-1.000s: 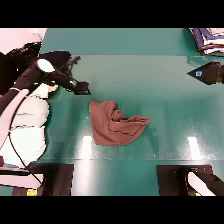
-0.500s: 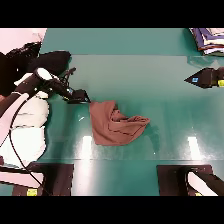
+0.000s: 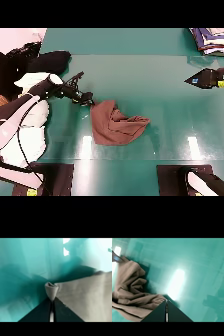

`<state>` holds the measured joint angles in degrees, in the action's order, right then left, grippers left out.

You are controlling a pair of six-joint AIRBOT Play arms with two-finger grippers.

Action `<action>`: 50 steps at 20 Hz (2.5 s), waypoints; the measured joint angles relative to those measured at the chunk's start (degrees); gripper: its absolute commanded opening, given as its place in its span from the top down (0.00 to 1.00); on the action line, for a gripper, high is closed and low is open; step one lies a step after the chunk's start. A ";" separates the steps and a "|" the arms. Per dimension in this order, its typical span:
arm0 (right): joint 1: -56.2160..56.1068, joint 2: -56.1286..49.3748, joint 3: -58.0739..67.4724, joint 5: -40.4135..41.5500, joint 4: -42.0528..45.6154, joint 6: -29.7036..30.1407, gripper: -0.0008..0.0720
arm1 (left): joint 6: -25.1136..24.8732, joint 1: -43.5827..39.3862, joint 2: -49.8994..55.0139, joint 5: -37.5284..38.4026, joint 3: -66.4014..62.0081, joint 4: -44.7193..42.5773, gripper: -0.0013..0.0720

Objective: Fold the shirts.

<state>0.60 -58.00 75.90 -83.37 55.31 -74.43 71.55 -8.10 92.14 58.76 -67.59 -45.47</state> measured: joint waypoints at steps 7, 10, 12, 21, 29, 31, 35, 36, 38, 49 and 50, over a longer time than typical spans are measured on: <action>-8.59 0.37 -12.02 4.31 2.58 -1.14 0.30 | -0.81 8.94 -10.86 0.96 -1.92 -1.14 0.94; -17.31 -1.44 -18.62 10.25 2.69 -1.11 0.29 | -1.20 10.23 -13.09 3.34 -2.05 -2.67 0.94; -23.04 -4.39 -20.13 13.49 2.60 -1.11 0.29 | -1.29 10.67 -13.75 4.72 -2.10 -3.28 0.94; -32.81 -26.64 -5.92 21.44 -0.96 0.87 0.29 | -1.42 11.04 -14.43 9.05 -2.12 -3.80 0.94; -34.73 -41.35 9.33 19.19 -5.27 2.78 0.97 | -1.40 11.06 -14.58 9.86 -2.12 -3.85 0.94; -33.88 -41.66 11.58 18.60 -5.55 2.86 0.97 | -1.22 11.08 -15.45 9.81 -2.25 -3.87 0.94; -28.68 -35.69 15.02 16.33 -1.95 1.31 0.97 | -0.96 11.08 -20.59 9.44 -5.55 -4.46 0.94; -26.99 -33.22 15.76 15.69 -0.22 0.57 0.97 | -0.87 11.08 -22.53 9.33 -7.21 -4.79 0.94; -23.15 -27.19 17.59 13.77 2.86 -0.81 0.97 | -0.68 11.08 -26.77 8.44 -11.02 -5.09 0.94; -3.21 0.83 29.16 6.21 12.87 -7.37 0.97 | 4.94 11.08 -42.97 3.10 -32.02 -13.64 0.94; -1.60 2.19 29.31 5.51 12.94 -7.96 0.97 | 5.68 11.08 -43.25 3.39 -32.54 -14.12 0.94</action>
<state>-0.99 -55.81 105.21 -77.87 68.25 -82.39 77.23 2.98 48.88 62.15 -100.14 -59.59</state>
